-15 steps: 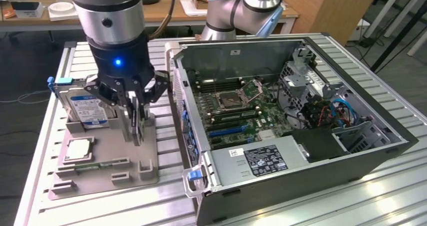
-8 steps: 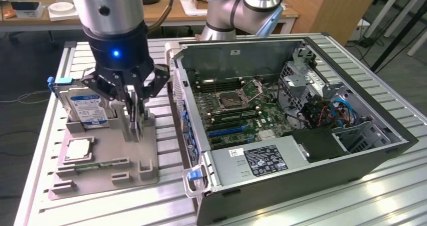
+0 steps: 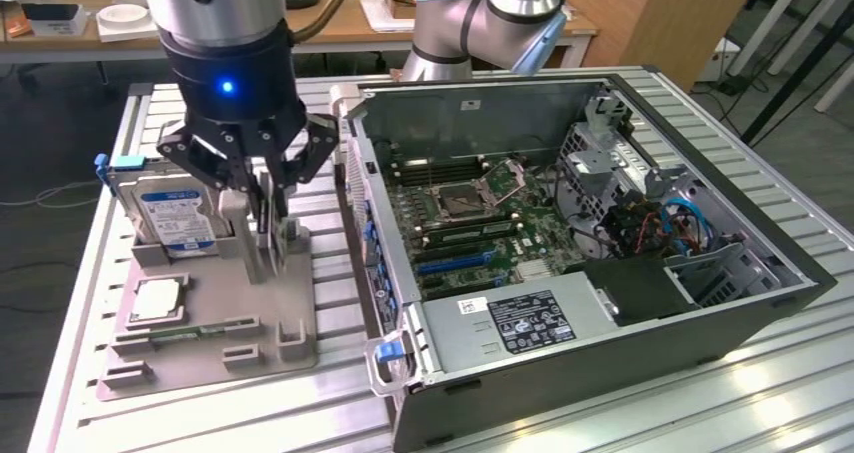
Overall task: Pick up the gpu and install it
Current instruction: 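Pick up the gpu and move the gpu toward the slot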
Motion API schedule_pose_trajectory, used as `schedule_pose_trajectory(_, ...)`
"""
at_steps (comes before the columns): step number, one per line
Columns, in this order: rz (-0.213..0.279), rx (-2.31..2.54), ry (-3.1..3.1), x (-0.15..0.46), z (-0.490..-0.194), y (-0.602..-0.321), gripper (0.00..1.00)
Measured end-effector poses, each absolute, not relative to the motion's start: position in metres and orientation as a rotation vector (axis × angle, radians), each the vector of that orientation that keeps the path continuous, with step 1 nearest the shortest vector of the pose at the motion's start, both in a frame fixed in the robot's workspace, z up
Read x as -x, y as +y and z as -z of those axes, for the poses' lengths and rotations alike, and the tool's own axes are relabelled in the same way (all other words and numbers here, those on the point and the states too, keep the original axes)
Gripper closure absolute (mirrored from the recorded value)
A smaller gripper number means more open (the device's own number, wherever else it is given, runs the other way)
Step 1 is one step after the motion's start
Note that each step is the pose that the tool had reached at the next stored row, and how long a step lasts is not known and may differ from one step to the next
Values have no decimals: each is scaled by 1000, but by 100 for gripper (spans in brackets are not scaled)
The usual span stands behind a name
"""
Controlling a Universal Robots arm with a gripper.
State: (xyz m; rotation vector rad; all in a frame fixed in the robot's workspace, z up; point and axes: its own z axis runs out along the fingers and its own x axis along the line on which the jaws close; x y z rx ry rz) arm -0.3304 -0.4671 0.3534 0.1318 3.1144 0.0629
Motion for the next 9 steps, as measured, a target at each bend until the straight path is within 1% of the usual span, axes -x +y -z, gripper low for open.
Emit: schedule_pose_trajectory(9,-63,-132,3114,330,-370,-467,74)
